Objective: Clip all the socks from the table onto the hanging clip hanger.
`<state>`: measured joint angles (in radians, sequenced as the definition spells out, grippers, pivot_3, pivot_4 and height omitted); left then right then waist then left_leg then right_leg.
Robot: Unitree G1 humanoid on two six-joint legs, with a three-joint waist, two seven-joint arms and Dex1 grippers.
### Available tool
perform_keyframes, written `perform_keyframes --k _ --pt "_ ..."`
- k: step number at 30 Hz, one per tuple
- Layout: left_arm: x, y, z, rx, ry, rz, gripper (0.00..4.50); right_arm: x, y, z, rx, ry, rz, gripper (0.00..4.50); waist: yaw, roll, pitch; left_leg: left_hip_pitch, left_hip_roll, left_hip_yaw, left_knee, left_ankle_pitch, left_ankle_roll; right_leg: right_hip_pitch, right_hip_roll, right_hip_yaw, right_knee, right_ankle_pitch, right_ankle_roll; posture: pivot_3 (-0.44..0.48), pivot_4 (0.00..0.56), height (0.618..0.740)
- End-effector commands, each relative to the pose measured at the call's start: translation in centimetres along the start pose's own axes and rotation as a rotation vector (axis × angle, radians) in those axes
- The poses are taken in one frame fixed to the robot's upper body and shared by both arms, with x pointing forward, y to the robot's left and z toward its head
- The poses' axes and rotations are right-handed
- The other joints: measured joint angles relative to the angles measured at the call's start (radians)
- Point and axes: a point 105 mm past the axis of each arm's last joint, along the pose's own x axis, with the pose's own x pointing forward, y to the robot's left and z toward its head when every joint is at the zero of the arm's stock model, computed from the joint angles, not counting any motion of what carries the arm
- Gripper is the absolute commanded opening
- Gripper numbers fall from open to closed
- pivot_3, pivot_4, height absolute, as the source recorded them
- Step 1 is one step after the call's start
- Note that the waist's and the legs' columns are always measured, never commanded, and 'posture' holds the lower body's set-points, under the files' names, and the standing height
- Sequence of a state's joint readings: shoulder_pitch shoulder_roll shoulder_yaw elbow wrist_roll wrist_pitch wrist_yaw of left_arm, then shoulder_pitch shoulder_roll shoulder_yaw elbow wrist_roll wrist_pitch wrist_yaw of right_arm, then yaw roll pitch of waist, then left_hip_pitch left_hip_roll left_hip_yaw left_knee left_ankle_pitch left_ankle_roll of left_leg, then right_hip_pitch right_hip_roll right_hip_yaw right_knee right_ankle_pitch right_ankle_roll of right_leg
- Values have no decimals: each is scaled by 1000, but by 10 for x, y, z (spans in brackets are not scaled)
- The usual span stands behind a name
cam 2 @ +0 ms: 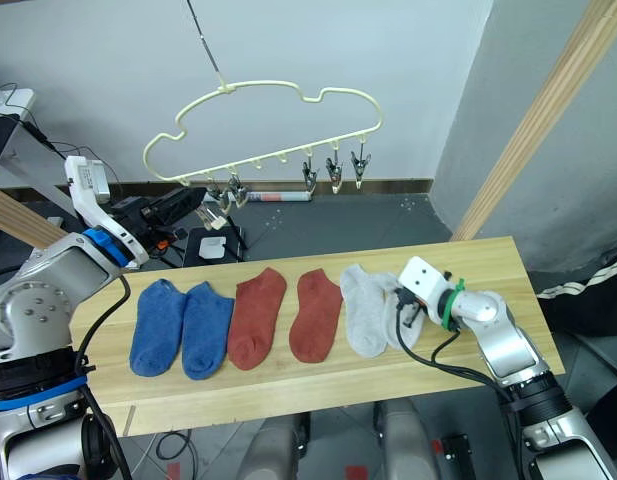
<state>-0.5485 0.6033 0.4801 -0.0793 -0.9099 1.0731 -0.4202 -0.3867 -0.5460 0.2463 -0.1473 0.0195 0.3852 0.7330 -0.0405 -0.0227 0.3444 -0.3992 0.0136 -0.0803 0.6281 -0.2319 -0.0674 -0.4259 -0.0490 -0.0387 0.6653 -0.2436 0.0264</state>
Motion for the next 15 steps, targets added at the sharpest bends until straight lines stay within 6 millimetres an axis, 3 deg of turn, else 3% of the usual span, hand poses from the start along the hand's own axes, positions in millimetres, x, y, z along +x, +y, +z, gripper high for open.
perform_keyframes --k 1,5,8,15 --pt "-12 4 -2 -172 63 -10 0 0 22 50 -75 -135 86 21 2 0 0 0 0 0 0 0 0 0 0 -1 0 0 0 57 355 740" --pt "-10 2 2 -308 66 -33 0 12 35 81 -77 -213 100 21 7 0 0 0 0 0 0 0 0 0 0 0 0 0 0 44 352 740" --pt "-4 1 4 -420 50 -52 0 43 44 108 -138 -269 75 21 6 -1 0 0 -1 0 1 0 -1 0 -1 0 0 0 0 37 346 740" --pt "-2 -1 8 -507 31 -62 0 68 33 128 -224 -273 -4 21 14 -3 -1 -1 -2 0 1 2 -7 0 -4 0 -1 1 0 27 340 740"
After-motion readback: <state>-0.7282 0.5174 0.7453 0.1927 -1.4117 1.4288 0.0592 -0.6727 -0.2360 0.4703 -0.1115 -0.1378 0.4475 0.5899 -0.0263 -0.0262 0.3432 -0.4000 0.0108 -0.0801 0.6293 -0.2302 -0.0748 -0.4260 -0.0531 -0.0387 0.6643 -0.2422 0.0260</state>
